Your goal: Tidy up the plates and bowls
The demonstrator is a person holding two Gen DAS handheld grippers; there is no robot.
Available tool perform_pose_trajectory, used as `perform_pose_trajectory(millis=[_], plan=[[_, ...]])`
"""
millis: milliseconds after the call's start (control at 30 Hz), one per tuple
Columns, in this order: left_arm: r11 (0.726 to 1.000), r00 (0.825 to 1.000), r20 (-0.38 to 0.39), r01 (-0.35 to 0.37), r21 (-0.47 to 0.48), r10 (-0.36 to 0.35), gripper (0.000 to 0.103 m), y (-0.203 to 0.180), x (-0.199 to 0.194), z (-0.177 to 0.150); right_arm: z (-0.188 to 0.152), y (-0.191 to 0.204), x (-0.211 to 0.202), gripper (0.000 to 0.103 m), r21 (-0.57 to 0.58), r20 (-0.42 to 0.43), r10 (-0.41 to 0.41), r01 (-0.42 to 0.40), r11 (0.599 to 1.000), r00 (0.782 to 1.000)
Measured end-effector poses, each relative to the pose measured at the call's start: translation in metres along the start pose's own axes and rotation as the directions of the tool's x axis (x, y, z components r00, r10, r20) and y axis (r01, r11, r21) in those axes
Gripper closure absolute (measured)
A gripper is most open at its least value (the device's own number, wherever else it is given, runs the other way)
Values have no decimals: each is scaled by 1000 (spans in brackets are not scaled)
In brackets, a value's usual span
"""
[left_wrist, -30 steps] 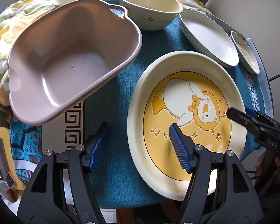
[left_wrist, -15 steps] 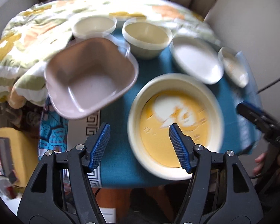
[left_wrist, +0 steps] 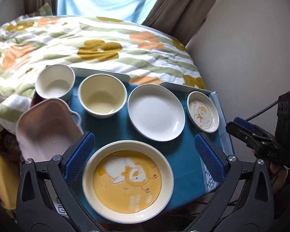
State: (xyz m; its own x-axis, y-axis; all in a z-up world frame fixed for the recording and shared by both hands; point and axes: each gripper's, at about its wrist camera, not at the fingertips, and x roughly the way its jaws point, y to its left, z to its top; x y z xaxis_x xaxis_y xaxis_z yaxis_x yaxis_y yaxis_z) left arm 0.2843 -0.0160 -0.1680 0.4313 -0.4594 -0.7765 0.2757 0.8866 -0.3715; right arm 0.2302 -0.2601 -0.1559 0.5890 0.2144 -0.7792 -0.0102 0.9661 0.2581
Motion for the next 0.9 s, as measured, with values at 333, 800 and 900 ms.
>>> perform_pose_trajectory(millis=[333, 800, 900], plan=[[992, 987, -149, -79, -100, 64, 20, 0, 101, 13, 48, -55, 110, 25, -183, -240, 95, -141, 973, 966], [974, 943, -317, -160, -158, 103, 58, 13, 184, -5, 58, -77, 209, 71, -328, -472, 114, -294, 898, 874], [972, 937, -333, -172, -161, 111, 66, 14, 190, -6, 59, -76, 213, 75, -346, -487, 110, -307, 887, 867]])
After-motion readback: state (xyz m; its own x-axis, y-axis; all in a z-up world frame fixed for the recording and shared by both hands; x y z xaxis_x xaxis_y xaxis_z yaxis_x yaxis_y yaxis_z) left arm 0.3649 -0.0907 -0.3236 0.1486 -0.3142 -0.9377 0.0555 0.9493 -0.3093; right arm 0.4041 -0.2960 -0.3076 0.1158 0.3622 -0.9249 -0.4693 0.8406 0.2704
